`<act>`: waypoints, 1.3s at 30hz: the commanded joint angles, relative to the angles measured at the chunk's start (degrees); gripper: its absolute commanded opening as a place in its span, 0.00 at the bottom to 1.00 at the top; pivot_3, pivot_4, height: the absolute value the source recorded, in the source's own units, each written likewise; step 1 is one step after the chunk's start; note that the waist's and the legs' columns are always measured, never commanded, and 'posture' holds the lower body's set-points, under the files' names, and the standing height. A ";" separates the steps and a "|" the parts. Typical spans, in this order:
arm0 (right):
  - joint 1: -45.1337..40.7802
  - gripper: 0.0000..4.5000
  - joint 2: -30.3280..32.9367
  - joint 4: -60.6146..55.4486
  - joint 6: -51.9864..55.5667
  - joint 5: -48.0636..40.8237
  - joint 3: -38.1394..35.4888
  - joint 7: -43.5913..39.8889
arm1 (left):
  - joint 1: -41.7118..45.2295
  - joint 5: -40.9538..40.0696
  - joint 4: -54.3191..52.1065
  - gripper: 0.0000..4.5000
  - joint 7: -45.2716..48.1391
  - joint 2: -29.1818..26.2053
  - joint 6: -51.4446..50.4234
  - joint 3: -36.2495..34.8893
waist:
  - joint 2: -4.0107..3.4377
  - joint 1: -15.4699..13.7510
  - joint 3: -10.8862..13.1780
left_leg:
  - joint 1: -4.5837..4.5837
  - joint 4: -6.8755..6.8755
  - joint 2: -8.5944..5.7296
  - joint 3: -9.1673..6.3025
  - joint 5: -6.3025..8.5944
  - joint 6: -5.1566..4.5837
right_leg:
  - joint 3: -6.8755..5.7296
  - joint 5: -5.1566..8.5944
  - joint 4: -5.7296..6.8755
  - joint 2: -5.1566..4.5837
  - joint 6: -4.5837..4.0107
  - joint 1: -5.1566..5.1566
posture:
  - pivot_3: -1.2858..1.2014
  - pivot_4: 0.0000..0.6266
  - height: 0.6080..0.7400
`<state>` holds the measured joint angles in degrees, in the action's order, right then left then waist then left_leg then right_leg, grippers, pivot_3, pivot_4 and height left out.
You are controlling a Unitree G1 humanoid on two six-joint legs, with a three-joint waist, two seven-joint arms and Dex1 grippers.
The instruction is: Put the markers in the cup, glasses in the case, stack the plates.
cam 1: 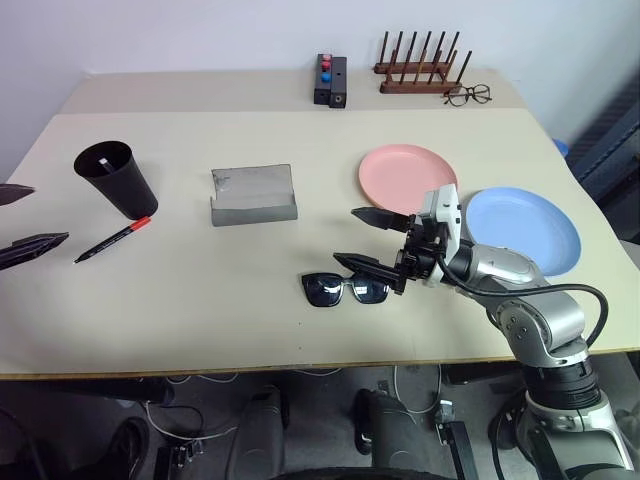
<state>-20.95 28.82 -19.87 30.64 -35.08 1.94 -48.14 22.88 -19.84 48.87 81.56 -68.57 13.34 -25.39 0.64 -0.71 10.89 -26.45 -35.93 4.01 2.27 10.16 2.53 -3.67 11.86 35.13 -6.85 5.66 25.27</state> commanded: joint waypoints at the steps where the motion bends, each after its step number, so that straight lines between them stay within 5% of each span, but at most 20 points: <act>1: -0.55 0.98 0.06 -2.06 -0.71 -0.68 -1.05 0.04 | 1.40 2.76 8.92 0.99 -3.84 1.15 7.61 0.39 | 0.00 0.02 0.00 | 0.00 0.00 0.00 0.04 -0.01 -0.02 | 0.03 0.00 0.00 0.00 0.01 0.00 | 0.52 0.24 1.00; 7: -0.23 0.98 0.32 -2.85 -0.51 -0.75 -1.35 0.47 | 4.02 5.36 17.29 0.99 -9.12 4.36 11.40 2.22 | 0.10 -0.15 -0.05 | 0.00 -0.04 0.00 0.05 -0.03 -0.04 | 0.03 -0.01 0.04 0.00 0.02 -0.01 | 0.52 0.24 1.00; 19: -0.56 0.98 0.64 -3.73 -0.13 -0.84 -1.43 1.17 | 12.87 6.77 20.82 0.99 -13.54 13.54 -0.58 4.94 | 0.15 0.26 -0.08 | 0.06 -0.06 0.01 0.08 -0.06 -0.09 | 0.03 -0.04 0.16 0.02 0.11 -0.08 | 0.52 0.24 1.00; 32: -0.45 0.98 1.31 -4.48 0.33 -1.19 -1.86 1.76 | 15.11 9.26 21.41 0.99 -18.13 15.37 -12.11 8.00 | 0.16 -0.02 -0.09 | 0.06 -0.11 0.02 0.06 -0.05 -0.09 | 0.04 -0.02 0.15 0.02 0.06 -0.10 | 0.52 0.24 1.00; 39: -0.70 0.98 1.16 -4.38 0.18 -1.05 -1.71 1.79 | 14.34 10.62 16.75 0.99 -4.38 12.56 -24.19 13.49 | 0.16 0.02 -0.09 | 0.06 -0.12 0.02 0.07 -0.05 -0.08 | 0.04 -0.02 0.15 0.02 0.05 -0.10 | 0.52 0.24 1.00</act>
<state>-20.85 29.86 -22.22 31.28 -35.15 1.56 -46.40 38.40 -10.37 67.20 72.75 -55.03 -8.02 -13.74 0.79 -0.68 10.80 -26.40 -36.05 4.03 2.34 10.11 2.45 -3.62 11.85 35.27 -6.83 5.71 25.18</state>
